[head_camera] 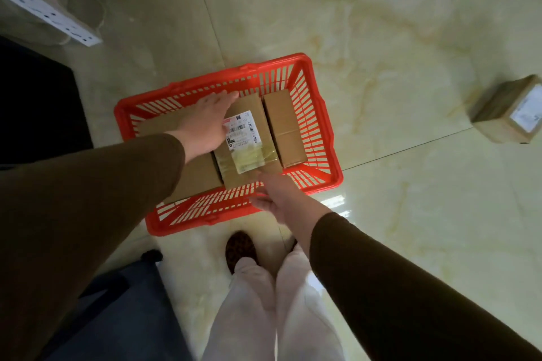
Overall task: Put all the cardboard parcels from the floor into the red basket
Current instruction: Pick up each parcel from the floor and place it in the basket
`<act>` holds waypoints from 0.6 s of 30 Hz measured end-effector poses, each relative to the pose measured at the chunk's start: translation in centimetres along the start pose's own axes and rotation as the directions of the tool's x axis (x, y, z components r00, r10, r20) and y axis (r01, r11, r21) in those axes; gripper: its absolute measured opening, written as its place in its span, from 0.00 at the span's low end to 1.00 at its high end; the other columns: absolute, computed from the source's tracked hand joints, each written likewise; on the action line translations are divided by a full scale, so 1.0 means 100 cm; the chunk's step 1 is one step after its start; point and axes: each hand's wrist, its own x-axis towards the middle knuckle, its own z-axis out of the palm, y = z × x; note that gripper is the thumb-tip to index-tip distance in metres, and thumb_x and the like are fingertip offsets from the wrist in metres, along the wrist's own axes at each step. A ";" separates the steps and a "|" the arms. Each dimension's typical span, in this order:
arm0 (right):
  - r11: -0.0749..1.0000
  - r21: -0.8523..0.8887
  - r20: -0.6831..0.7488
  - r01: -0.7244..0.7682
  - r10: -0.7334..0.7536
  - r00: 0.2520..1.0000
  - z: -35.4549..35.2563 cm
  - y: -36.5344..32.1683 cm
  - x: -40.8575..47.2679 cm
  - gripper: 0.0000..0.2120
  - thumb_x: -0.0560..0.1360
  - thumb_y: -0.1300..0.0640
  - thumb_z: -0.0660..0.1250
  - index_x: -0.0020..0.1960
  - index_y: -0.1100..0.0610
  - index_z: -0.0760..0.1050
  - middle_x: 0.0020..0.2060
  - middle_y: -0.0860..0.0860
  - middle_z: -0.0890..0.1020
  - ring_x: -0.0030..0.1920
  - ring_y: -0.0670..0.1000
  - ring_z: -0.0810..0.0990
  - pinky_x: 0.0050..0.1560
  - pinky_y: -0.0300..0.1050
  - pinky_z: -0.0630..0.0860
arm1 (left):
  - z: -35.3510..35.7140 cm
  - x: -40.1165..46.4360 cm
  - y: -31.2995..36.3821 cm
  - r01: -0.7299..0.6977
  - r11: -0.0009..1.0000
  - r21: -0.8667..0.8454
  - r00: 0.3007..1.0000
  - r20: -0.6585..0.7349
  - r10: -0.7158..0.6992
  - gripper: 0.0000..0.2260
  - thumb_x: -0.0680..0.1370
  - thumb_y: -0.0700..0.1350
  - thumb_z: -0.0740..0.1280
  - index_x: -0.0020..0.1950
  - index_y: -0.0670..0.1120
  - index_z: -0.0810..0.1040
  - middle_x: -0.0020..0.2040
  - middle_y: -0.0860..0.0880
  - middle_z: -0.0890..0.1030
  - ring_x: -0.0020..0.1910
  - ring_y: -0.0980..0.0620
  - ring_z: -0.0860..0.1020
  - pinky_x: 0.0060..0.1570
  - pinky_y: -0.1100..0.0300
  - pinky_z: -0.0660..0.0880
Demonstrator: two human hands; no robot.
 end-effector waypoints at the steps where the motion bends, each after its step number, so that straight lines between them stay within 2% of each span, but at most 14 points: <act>1: 0.998 -0.018 -0.011 0.064 -0.064 0.998 -0.009 -0.002 -0.007 0.14 0.81 0.58 0.64 0.65 0.61 0.73 0.53 0.57 0.77 0.50 0.55 0.80 0.59 0.52 0.80 | -0.003 -0.009 0.008 0.003 0.999 -0.033 1.000 -0.004 -0.004 0.36 0.80 0.43 0.67 0.82 0.54 0.51 0.82 0.48 0.56 0.80 0.44 0.55 0.77 0.46 0.55; 3: 0.979 -0.066 -0.049 0.192 -0.195 0.980 -0.030 -0.011 -0.024 0.10 0.80 0.60 0.63 0.60 0.59 0.75 0.53 0.56 0.77 0.51 0.55 0.78 0.59 0.54 0.79 | -0.009 -0.025 0.027 -0.004 0.993 -0.118 1.000 -0.009 0.003 0.36 0.80 0.43 0.68 0.82 0.54 0.52 0.82 0.49 0.57 0.80 0.46 0.55 0.77 0.47 0.53; 5: 0.957 -0.103 -0.115 0.273 -0.284 0.952 -0.051 -0.024 -0.042 0.03 0.79 0.61 0.63 0.50 0.57 0.75 0.50 0.56 0.79 0.50 0.55 0.78 0.58 0.56 0.78 | -0.017 -0.040 0.051 -0.023 0.983 -0.184 1.000 -0.009 0.021 0.36 0.79 0.44 0.69 0.82 0.53 0.54 0.82 0.50 0.57 0.80 0.48 0.55 0.77 0.50 0.51; 7: 0.946 -0.088 -0.189 0.311 -0.323 0.927 -0.072 -0.035 -0.062 0.03 0.76 0.59 0.64 0.43 0.53 0.74 0.47 0.57 0.82 0.47 0.57 0.80 0.52 0.56 0.79 | -0.023 -0.050 0.079 -0.032 0.971 -0.237 0.999 -0.013 0.030 0.35 0.79 0.44 0.70 0.82 0.52 0.55 0.81 0.51 0.59 0.80 0.49 0.57 0.77 0.50 0.52; 8: 0.944 -0.082 -0.227 0.320 -0.331 0.916 -0.083 -0.040 -0.071 0.01 0.74 0.57 0.65 0.44 0.53 0.74 0.48 0.59 0.84 0.46 0.59 0.82 0.47 0.55 0.78 | -0.026 -0.054 0.095 -0.027 0.964 -0.264 1.000 -0.015 0.024 0.35 0.79 0.45 0.70 0.82 0.52 0.56 0.81 0.51 0.59 0.80 0.49 0.57 0.77 0.49 0.54; 10: 0.929 -0.088 -0.276 0.358 -0.368 0.888 -0.108 -0.047 -0.088 0.06 0.73 0.54 0.65 0.48 0.54 0.76 0.47 0.57 0.84 0.47 0.60 0.84 0.44 0.51 0.76 | -0.029 -0.060 0.128 -0.013 0.948 -0.319 1.000 -0.008 0.011 0.34 0.80 0.46 0.69 0.82 0.54 0.56 0.81 0.52 0.58 0.80 0.50 0.57 0.77 0.49 0.56; 12: 0.905 -0.136 -0.321 0.402 -0.424 0.847 -0.136 -0.052 -0.106 0.08 0.77 0.53 0.64 0.54 0.54 0.76 0.46 0.52 0.82 0.48 0.57 0.83 0.47 0.50 0.76 | -0.031 -0.064 0.165 -0.014 0.923 -0.385 1.000 0.003 0.016 0.33 0.80 0.46 0.68 0.82 0.54 0.56 0.81 0.52 0.59 0.80 0.50 0.57 0.76 0.50 0.57; 14: 0.871 -0.221 -0.360 0.439 -0.491 0.793 -0.169 -0.054 -0.119 0.11 0.78 0.52 0.63 0.59 0.53 0.76 0.50 0.51 0.82 0.51 0.56 0.82 0.51 0.51 0.77 | -0.029 -0.065 0.204 -0.050 0.909 -0.415 0.999 -0.020 0.046 0.31 0.80 0.45 0.68 0.81 0.51 0.59 0.80 0.49 0.62 0.79 0.49 0.60 0.75 0.53 0.57; 18: 0.838 -0.307 -0.377 0.451 -0.542 0.751 -0.245 -0.046 -0.138 0.16 0.80 0.53 0.62 0.66 0.53 0.75 0.56 0.49 0.80 0.55 0.55 0.79 0.60 0.52 0.77 | -0.009 -0.067 0.283 -0.083 0.928 -0.364 0.996 -0.010 0.085 0.30 0.79 0.45 0.69 0.80 0.47 0.62 0.78 0.45 0.67 0.77 0.47 0.64 0.74 0.56 0.60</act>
